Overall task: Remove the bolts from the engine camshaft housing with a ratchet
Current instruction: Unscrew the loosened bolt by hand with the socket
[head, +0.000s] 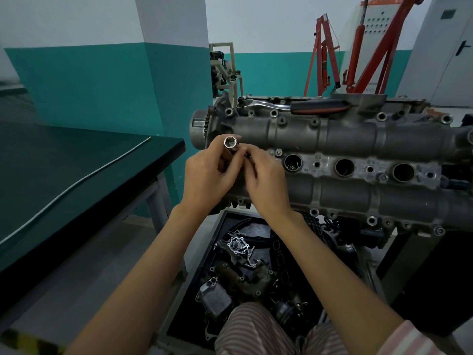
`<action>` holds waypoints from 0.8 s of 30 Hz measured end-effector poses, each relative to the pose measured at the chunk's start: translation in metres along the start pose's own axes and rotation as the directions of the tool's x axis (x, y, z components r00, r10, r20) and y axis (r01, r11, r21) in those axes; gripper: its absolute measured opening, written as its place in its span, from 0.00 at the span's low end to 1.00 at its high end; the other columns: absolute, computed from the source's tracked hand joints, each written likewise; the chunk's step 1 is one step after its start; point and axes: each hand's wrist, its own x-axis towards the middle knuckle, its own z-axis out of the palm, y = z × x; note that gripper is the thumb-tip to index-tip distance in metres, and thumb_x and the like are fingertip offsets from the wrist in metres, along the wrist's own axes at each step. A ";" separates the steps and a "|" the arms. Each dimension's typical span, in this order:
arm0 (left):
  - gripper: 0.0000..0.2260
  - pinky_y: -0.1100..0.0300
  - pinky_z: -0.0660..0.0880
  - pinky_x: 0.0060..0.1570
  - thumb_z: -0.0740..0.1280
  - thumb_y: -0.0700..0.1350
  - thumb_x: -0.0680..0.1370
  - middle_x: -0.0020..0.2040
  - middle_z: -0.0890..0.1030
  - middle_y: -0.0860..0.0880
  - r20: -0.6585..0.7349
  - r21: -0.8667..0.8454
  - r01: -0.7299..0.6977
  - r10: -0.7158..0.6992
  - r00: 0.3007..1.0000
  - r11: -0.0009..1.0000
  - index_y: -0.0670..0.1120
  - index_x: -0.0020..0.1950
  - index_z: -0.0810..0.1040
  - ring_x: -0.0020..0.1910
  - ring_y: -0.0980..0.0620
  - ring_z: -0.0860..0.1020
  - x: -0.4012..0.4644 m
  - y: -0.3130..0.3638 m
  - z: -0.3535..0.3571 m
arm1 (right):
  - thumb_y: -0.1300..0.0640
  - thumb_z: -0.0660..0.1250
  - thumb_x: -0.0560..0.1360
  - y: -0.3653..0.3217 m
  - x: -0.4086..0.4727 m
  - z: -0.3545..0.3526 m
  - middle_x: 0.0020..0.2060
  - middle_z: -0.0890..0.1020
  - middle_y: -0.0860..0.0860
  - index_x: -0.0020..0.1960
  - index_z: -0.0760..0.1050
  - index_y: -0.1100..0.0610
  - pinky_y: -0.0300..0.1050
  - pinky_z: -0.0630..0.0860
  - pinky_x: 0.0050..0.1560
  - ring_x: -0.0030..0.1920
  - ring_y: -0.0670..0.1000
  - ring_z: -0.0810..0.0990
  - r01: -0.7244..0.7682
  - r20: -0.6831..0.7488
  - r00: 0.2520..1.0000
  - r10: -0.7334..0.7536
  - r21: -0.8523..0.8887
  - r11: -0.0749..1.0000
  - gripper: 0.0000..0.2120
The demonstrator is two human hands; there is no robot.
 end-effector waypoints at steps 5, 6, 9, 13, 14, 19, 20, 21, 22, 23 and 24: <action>0.15 0.54 0.71 0.28 0.65 0.51 0.75 0.28 0.77 0.46 -0.020 0.008 0.029 -0.029 0.999 1.000 0.39 0.41 0.75 0.26 0.48 0.75 0.002 0.002 0.001 | 0.60 0.65 0.75 -0.001 0.000 0.001 0.34 0.73 0.48 0.60 0.72 0.61 0.39 0.70 0.35 0.33 0.45 0.72 -0.080 -0.021 0.997 0.080 0.002 0.997 0.14; 0.16 0.53 0.71 0.27 0.65 0.52 0.75 0.28 0.76 0.46 -0.019 0.009 0.039 -0.039 0.999 0.999 0.38 0.40 0.74 0.26 0.48 0.74 0.002 0.003 0.002 | 0.60 0.66 0.75 -0.001 0.000 0.001 0.32 0.71 0.45 0.56 0.72 0.61 0.38 0.69 0.34 0.31 0.43 0.70 -0.086 -0.027 0.996 0.086 0.010 0.996 0.11; 0.16 0.49 0.72 0.26 0.66 0.52 0.75 0.28 0.76 0.45 -0.015 -0.005 0.041 -0.041 0.999 0.999 0.38 0.39 0.74 0.26 0.48 0.74 0.002 0.004 0.001 | 0.62 0.64 0.76 0.000 0.000 0.001 0.32 0.68 0.41 0.49 0.74 0.62 0.34 0.63 0.33 0.30 0.40 0.66 -0.057 -0.045 0.997 0.057 0.003 0.998 0.04; 0.11 0.51 0.73 0.27 0.64 0.49 0.76 0.31 0.78 0.48 0.018 0.001 -0.020 0.020 1.000 1.000 0.40 0.47 0.78 0.27 0.51 0.74 0.000 0.002 -0.001 | 0.63 0.62 0.77 -0.002 0.000 -0.001 0.38 0.78 0.51 0.53 0.75 0.63 0.35 0.67 0.39 0.38 0.48 0.75 -0.027 -0.028 0.999 0.027 -0.005 1.000 0.07; 0.11 0.51 0.73 0.27 0.64 0.48 0.77 0.31 0.78 0.48 0.023 0.006 -0.026 0.026 0.999 1.000 0.41 0.48 0.79 0.27 0.51 0.75 0.000 0.001 -0.002 | 0.63 0.61 0.77 -0.002 0.000 -0.001 0.41 0.80 0.53 0.55 0.75 0.63 0.35 0.68 0.41 0.41 0.49 0.77 -0.015 -0.023 1.000 0.015 -0.002 1.000 0.09; 0.14 0.52 0.71 0.27 0.64 0.51 0.76 0.29 0.77 0.46 -0.016 0.011 0.013 -0.013 1.000 1.000 0.39 0.42 0.76 0.26 0.50 0.74 0.002 0.003 0.001 | 0.61 0.65 0.75 -0.003 0.000 0.000 0.35 0.76 0.51 0.61 0.72 0.61 0.39 0.71 0.38 0.35 0.48 0.74 -0.070 -0.016 0.997 0.070 0.006 0.998 0.15; 0.16 0.51 0.71 0.26 0.65 0.51 0.75 0.28 0.76 0.46 -0.022 0.014 0.026 -0.026 0.999 1.000 0.38 0.40 0.75 0.25 0.49 0.74 0.002 0.003 0.003 | 0.60 0.66 0.75 -0.002 0.000 0.000 0.33 0.73 0.47 0.59 0.72 0.61 0.39 0.71 0.36 0.32 0.46 0.72 -0.091 -0.018 0.996 0.091 0.010 0.996 0.14; 0.17 0.49 0.71 0.25 0.65 0.52 0.75 0.27 0.75 0.45 -0.022 0.022 0.034 -0.033 0.999 0.999 0.37 0.39 0.74 0.25 0.48 0.73 0.002 0.003 0.003 | 0.60 0.67 0.74 -0.002 0.000 0.001 0.31 0.71 0.44 0.56 0.72 0.61 0.38 0.69 0.33 0.30 0.43 0.70 -0.096 -0.026 0.995 0.096 0.015 0.995 0.11; 0.18 0.49 0.71 0.25 0.65 0.52 0.75 0.27 0.75 0.45 -0.021 0.030 0.034 -0.033 0.999 0.999 0.37 0.39 0.74 0.25 0.47 0.73 0.002 0.002 0.004 | 0.61 0.66 0.74 -0.001 0.000 0.001 0.30 0.68 0.42 0.53 0.73 0.61 0.36 0.66 0.32 0.29 0.41 0.68 -0.088 -0.036 0.995 0.089 0.017 0.996 0.08; 0.18 0.49 0.71 0.25 0.65 0.53 0.75 0.27 0.75 0.45 -0.019 0.031 0.029 -0.028 0.999 0.999 0.37 0.38 0.74 0.24 0.47 0.73 0.002 0.002 0.004 | 0.62 0.66 0.75 -0.001 0.000 0.000 0.30 0.68 0.41 0.50 0.72 0.62 0.35 0.65 0.32 0.29 0.40 0.67 -0.073 -0.040 0.997 0.073 0.011 0.997 0.06; 0.17 0.49 0.71 0.25 0.65 0.53 0.75 0.27 0.75 0.46 -0.017 0.028 0.021 -0.020 1.000 0.999 0.38 0.39 0.74 0.25 0.48 0.73 0.002 0.001 0.004 | 0.63 0.65 0.75 -0.002 0.000 0.000 0.30 0.68 0.43 0.48 0.72 0.63 0.36 0.65 0.32 0.29 0.41 0.67 -0.055 -0.035 0.998 0.055 -0.002 0.999 0.04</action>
